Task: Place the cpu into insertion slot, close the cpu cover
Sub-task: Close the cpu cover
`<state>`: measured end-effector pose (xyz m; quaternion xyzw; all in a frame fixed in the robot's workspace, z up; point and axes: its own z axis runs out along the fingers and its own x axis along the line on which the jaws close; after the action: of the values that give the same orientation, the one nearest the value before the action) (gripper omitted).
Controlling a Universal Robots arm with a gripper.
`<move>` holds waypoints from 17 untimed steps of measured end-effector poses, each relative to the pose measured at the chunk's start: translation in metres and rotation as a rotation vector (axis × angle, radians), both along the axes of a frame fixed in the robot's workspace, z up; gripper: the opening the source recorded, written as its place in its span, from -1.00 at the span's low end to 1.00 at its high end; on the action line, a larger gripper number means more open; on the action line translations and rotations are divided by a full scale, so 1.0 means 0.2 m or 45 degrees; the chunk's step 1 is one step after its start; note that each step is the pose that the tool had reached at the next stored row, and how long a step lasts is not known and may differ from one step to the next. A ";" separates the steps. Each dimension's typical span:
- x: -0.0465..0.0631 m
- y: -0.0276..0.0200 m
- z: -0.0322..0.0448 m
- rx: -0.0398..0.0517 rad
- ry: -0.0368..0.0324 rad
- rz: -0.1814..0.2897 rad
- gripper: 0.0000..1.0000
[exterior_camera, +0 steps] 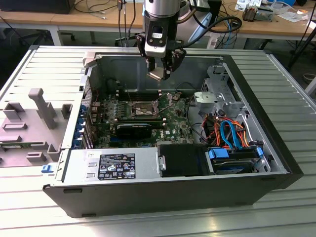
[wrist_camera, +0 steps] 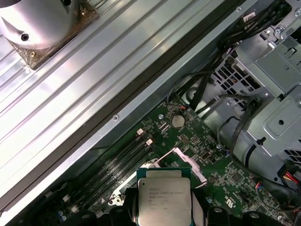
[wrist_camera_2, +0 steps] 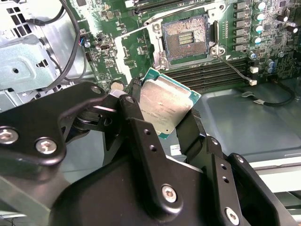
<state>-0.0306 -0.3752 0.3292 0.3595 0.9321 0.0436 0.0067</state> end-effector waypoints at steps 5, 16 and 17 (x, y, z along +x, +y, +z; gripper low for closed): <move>0.00 0.000 -0.001 0.000 0.0000 -0.010 0.09; 0.00 0.000 -0.002 0.000 0.0000 -0.029 0.09; 0.00 0.000 -0.002 0.000 0.0000 -0.031 0.09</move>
<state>-0.0306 -0.3752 0.3287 0.3707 0.9277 0.0436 0.0072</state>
